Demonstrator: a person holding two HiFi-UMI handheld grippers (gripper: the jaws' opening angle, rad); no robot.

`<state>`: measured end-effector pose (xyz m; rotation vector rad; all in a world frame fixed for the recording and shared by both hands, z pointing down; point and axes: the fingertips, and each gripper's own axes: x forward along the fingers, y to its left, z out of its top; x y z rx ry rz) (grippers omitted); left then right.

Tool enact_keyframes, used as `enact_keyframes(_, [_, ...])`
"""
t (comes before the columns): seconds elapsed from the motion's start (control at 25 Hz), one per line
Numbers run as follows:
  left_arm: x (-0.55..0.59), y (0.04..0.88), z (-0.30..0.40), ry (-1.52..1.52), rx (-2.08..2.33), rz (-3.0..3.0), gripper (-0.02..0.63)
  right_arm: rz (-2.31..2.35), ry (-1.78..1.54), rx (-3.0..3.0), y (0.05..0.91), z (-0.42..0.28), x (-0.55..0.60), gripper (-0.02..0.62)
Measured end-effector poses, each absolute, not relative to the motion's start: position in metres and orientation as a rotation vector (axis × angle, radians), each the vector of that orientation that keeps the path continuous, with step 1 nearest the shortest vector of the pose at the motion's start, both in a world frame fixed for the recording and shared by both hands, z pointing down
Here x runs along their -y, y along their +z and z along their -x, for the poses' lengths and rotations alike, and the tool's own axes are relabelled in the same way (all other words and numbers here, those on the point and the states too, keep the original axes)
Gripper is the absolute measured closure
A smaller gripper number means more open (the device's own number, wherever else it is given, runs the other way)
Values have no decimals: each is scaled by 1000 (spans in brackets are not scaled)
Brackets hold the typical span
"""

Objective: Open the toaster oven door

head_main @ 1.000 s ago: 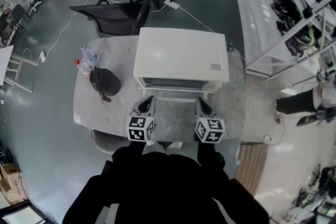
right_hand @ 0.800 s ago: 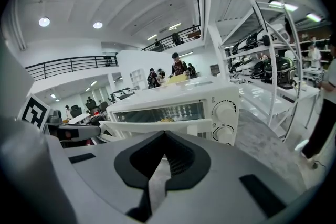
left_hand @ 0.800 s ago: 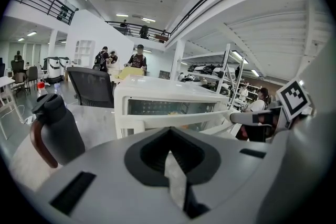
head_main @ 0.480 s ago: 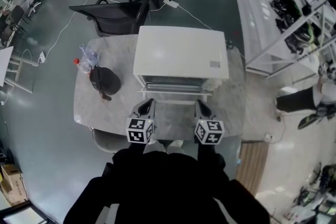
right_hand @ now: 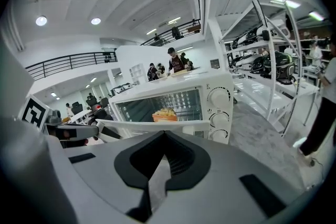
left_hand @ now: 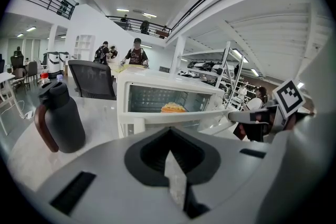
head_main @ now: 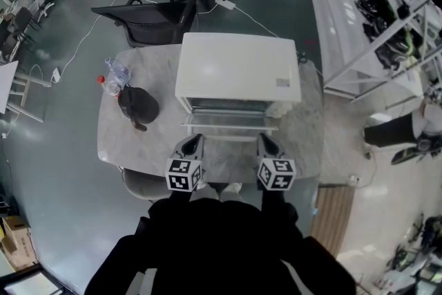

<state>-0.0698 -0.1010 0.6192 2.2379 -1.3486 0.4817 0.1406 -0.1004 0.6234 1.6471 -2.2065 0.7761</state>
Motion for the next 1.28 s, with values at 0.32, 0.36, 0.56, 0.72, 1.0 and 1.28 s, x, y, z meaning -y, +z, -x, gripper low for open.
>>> enact_keyframes(0.32, [96,622,70,481,1333,-2225,603,-1644,800,2198,627,-141,96,592])
enact_keyframes(0.36, [96,622,70,482,1331,-2224,603,-1646,799,2196,627,-141,95,592])
enact_keyframes(0.56, [92,623,70,478,1318,-2214,603,-1650,804,2194,629,-142,92,592])
enact_keyframes(0.72, [91,624,70,487,1309,-2209,603,-1640,810,2186,629,-141,91,592])
enact_keyframes(1.0, [83,633,71,509,1286,-2188,603,-1619,856,2181,639,-138,83,592])
enact_keyframes(1.28, [76,641,71,533,1255,-2185,603,-1586,899,2162,646,-138,76,592])
